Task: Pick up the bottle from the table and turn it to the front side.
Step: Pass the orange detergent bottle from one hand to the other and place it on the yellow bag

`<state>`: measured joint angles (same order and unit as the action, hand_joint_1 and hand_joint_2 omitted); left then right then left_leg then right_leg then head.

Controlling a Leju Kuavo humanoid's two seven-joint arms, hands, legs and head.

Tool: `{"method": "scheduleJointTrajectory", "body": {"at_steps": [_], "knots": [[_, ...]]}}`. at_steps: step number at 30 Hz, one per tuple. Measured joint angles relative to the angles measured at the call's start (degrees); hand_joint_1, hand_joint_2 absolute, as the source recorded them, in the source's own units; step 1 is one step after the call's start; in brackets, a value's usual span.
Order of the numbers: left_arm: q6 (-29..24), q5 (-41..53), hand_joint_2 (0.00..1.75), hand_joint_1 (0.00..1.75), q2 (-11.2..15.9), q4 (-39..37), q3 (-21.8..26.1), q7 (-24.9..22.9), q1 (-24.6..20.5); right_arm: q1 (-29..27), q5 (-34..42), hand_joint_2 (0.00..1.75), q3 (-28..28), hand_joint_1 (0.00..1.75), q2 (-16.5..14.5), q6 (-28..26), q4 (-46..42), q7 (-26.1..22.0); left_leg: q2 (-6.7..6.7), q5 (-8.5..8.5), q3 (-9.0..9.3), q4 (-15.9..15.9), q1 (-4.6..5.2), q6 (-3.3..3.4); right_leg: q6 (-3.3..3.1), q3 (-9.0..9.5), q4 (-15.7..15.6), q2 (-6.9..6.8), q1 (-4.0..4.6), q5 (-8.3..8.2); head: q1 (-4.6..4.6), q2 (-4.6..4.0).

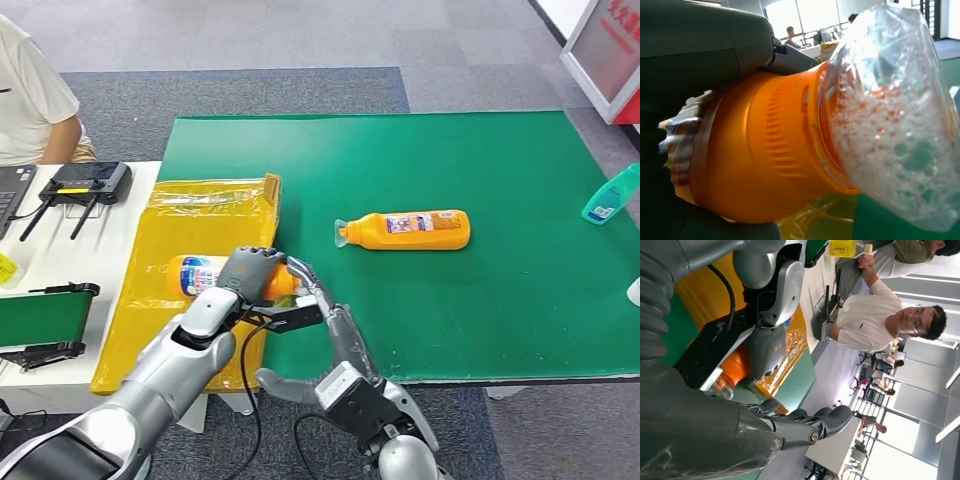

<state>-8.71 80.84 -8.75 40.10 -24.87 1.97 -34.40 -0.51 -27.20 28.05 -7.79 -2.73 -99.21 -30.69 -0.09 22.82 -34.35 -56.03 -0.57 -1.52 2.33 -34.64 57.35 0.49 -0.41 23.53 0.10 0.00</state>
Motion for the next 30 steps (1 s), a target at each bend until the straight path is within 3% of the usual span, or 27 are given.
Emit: {"method": "scheduleJointTrajectory", "body": {"at_steps": [2,6,18,30], "knots": [[-0.7,-0.5,1.75,1.75,-0.4,-1.3,-0.2,0.0,0.0,0.0,0.2,1.75,0.0,0.0,0.1,-0.1,-0.1,-0.1,0.0,0.0,0.01,0.0,0.0,0.0,0.0,0.01,0.0,0.0,0.0,0.0,0.01,0.0],[-2.3,-1.6,1.75,0.0,-0.9,-3.3,-0.4,0.0,0.1,-0.2,0.3,1.75,0.0,0.0,0.2,-0.3,-0.1,-0.1,0.0,-0.01,0.02,0.0,0.0,0.0,-0.01,0.03,0.0,0.0,0.0,-0.02,0.01,0.0],[-8.4,-7.0,1.75,0.0,-1.2,-4.1,2.7,2.1,3.5,-0.8,0.9,1.75,0.2,0.0,0.3,-0.5,-0.4,-0.3,0.0,-0.01,0.0,0.0,0.0,0.0,-0.04,0.0,0.0,0.0,0.01,-0.04,0.01,0.0],[-12.7,-10.4,1.75,0.0,-0.8,0.9,6.6,4.8,8.5,-2.0,-0.6,1.75,1.3,0.0,0.7,-1.3,-0.6,0.1,0.0,-0.02,0.0,0.0,0.0,0.0,-0.04,0.01,0.0,0.0,0.01,-0.04,0.0,0.0]]}}
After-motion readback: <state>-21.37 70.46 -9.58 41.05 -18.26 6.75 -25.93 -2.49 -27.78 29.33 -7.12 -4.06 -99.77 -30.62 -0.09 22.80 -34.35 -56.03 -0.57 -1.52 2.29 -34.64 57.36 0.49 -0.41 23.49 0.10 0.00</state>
